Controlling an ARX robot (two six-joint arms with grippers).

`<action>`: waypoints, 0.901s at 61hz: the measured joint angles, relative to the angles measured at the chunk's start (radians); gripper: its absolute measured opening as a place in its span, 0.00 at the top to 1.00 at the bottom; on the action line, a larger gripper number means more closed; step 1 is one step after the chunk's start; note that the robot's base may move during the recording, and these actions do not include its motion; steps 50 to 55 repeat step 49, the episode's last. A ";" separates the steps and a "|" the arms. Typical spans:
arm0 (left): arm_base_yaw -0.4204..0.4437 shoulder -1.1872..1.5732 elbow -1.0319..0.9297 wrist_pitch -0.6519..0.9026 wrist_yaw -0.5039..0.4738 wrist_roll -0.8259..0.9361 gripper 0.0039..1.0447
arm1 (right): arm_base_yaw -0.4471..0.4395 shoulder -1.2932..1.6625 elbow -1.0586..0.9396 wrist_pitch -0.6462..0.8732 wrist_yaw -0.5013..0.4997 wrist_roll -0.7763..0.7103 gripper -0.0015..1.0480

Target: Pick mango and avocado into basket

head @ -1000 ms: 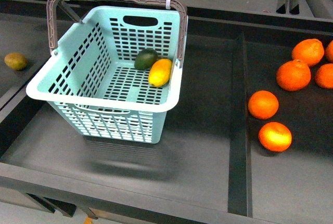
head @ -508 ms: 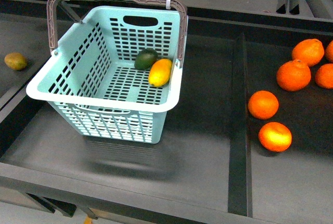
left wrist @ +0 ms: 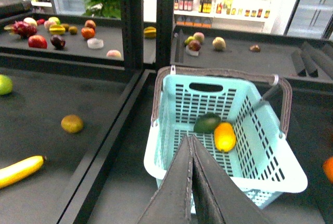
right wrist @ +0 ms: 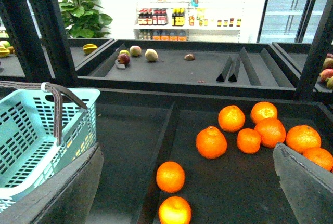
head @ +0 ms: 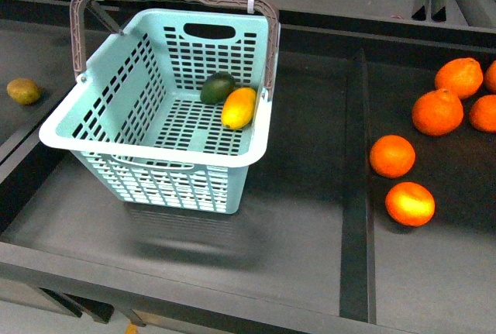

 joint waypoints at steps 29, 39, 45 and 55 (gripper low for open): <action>0.000 -0.287 0.000 -0.296 0.000 0.000 0.98 | 0.000 0.000 0.000 0.000 0.000 0.000 0.07; 0.000 -0.289 0.000 -0.297 0.000 0.000 0.98 | 0.000 0.000 0.000 0.000 0.000 0.000 0.07; 0.000 -0.289 0.000 -0.298 0.000 0.000 0.90 | 0.000 0.000 0.000 0.000 0.000 0.000 0.07; 0.000 -0.289 0.000 -0.298 0.000 0.000 0.75 | 0.000 0.000 0.000 0.000 0.000 0.000 0.07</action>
